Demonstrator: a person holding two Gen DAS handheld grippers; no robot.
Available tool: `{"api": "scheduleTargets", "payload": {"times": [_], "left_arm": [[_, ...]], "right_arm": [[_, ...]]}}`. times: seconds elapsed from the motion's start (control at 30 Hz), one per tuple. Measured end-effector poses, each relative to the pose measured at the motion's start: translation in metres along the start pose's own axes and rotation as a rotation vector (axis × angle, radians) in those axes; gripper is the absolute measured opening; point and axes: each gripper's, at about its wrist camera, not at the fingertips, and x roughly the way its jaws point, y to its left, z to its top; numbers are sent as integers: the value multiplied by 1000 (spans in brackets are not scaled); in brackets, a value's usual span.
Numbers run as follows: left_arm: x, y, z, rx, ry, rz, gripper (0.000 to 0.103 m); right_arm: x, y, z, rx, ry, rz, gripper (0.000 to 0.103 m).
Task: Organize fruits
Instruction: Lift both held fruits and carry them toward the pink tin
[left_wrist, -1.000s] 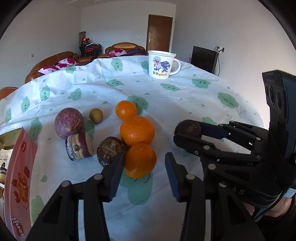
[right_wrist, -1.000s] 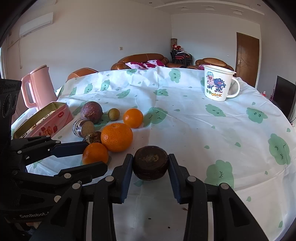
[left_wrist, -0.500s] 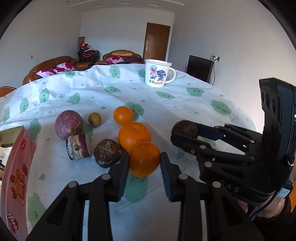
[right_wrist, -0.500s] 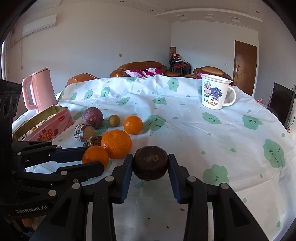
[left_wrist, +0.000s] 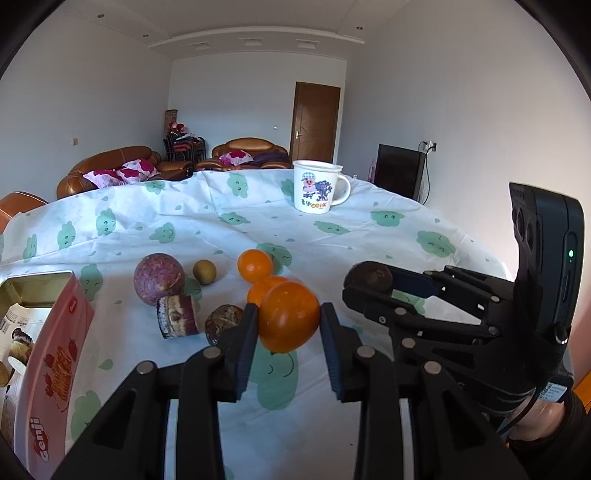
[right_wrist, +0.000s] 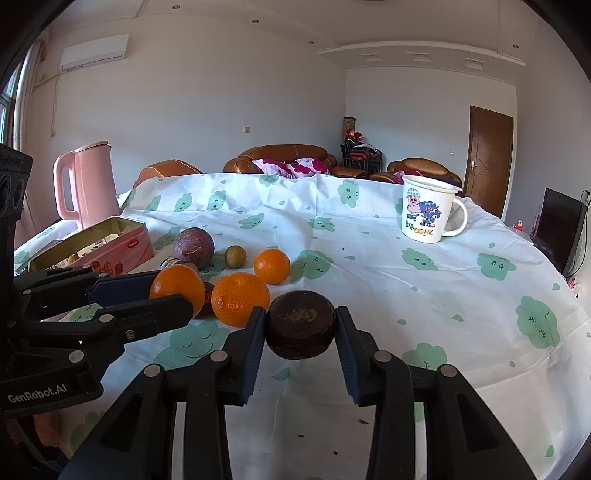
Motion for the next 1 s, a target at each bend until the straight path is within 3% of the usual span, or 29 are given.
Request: {"api": "scheduleTargets", "payload": {"times": [0.77, 1.0], "left_arm": [[-22, -5, -3, 31, -119, 48, 35], [-37, 8, 0, 13, -158, 87, 35]], "right_arm": [[-15, 6, -4, -34, -103, -12, 39], [-14, 7, 0, -33, -83, -26, 39]]}}
